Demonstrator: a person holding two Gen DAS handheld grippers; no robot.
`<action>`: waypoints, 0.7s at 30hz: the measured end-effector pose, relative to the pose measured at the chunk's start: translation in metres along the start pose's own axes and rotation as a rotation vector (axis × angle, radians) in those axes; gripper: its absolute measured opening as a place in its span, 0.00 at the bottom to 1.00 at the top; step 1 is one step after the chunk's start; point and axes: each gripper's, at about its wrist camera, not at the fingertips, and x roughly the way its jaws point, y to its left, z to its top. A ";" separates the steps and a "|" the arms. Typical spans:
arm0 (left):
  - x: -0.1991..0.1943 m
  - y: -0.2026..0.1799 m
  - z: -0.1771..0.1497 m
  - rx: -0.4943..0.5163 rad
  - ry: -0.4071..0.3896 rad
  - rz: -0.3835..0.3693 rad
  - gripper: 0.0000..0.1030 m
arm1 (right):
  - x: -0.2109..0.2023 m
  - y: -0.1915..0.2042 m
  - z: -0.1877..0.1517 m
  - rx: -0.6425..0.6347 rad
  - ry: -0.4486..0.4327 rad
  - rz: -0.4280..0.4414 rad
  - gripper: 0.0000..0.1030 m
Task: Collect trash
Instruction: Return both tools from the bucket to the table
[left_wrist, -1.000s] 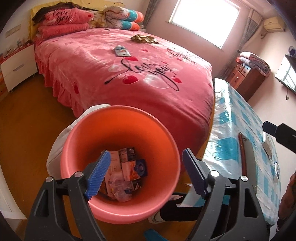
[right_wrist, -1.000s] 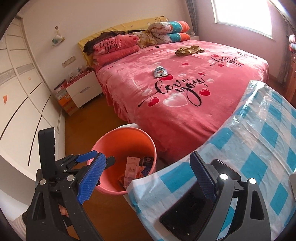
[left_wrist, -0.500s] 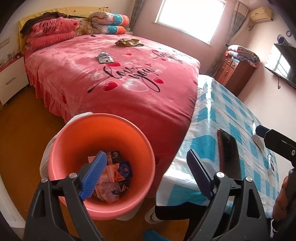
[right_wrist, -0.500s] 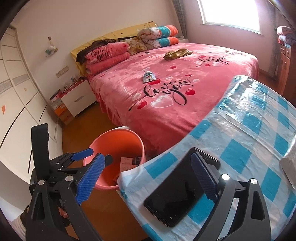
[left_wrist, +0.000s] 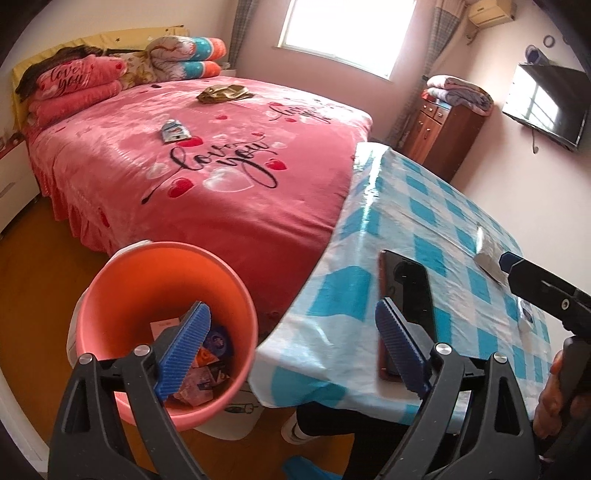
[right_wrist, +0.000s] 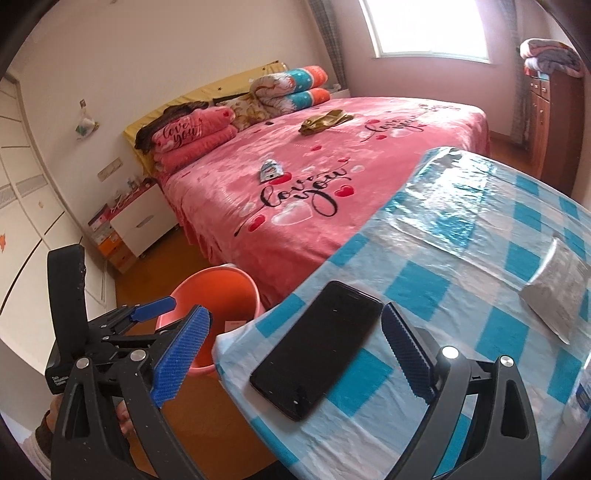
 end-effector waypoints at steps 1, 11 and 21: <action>-0.001 -0.004 0.000 0.007 0.000 -0.004 0.89 | -0.004 -0.003 -0.002 0.005 -0.007 -0.006 0.91; -0.003 -0.041 0.001 0.077 0.007 -0.028 0.89 | -0.029 -0.036 -0.020 0.074 -0.050 -0.044 0.91; 0.001 -0.082 -0.002 0.150 0.025 -0.053 0.89 | -0.051 -0.067 -0.038 0.133 -0.090 -0.084 0.91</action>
